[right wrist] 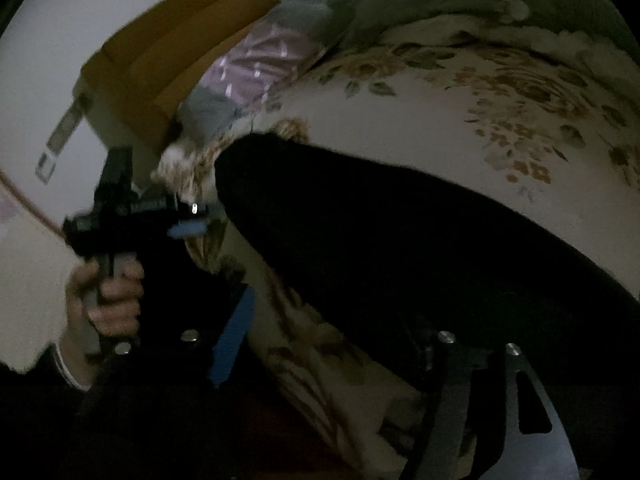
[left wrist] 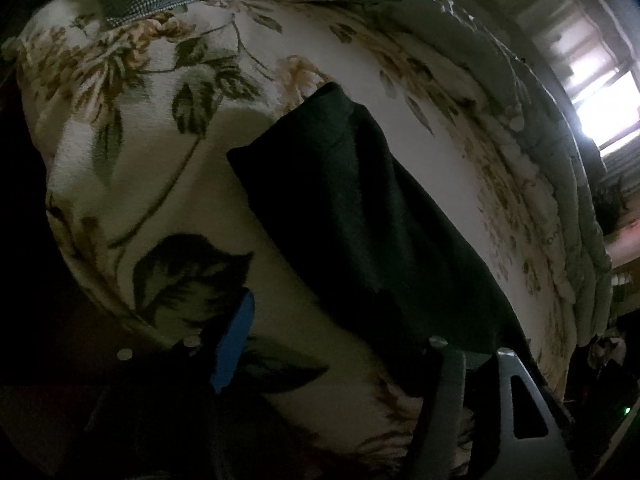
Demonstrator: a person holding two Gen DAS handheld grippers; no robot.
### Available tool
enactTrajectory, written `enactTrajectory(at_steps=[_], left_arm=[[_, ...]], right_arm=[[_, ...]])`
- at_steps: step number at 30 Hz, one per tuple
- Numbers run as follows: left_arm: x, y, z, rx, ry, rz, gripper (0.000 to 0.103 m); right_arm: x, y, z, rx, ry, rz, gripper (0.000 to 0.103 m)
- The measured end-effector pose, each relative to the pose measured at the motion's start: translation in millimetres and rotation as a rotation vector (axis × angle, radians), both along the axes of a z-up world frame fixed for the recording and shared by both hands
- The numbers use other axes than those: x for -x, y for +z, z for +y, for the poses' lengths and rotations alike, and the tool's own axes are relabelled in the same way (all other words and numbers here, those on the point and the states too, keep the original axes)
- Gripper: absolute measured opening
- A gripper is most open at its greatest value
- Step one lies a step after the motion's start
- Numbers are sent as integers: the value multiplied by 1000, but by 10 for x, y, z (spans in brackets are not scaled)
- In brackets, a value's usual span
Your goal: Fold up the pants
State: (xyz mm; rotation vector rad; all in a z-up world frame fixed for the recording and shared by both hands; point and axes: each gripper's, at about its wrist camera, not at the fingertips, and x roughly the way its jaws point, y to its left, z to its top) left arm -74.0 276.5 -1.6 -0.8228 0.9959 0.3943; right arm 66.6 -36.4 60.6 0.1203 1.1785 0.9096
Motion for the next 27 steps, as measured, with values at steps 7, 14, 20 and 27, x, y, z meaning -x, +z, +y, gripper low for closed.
enactTrajectory(at_steps=[7,14,20,27], left_arm=[[-75,-44,87,12,30,19,73],[-233,-81,173,-9,41,54,73],[-258,-193,266,8,59,69,73],[-251,-326,362,31,75,63,73]], right_arm=[[-307,80,-195,-14,-223,18,103],[-768,8,-96,-79,-261,3,102],[-1287,-362,248,6,-177,101,69],[-1464,-857,625,146,-6,189,44]])
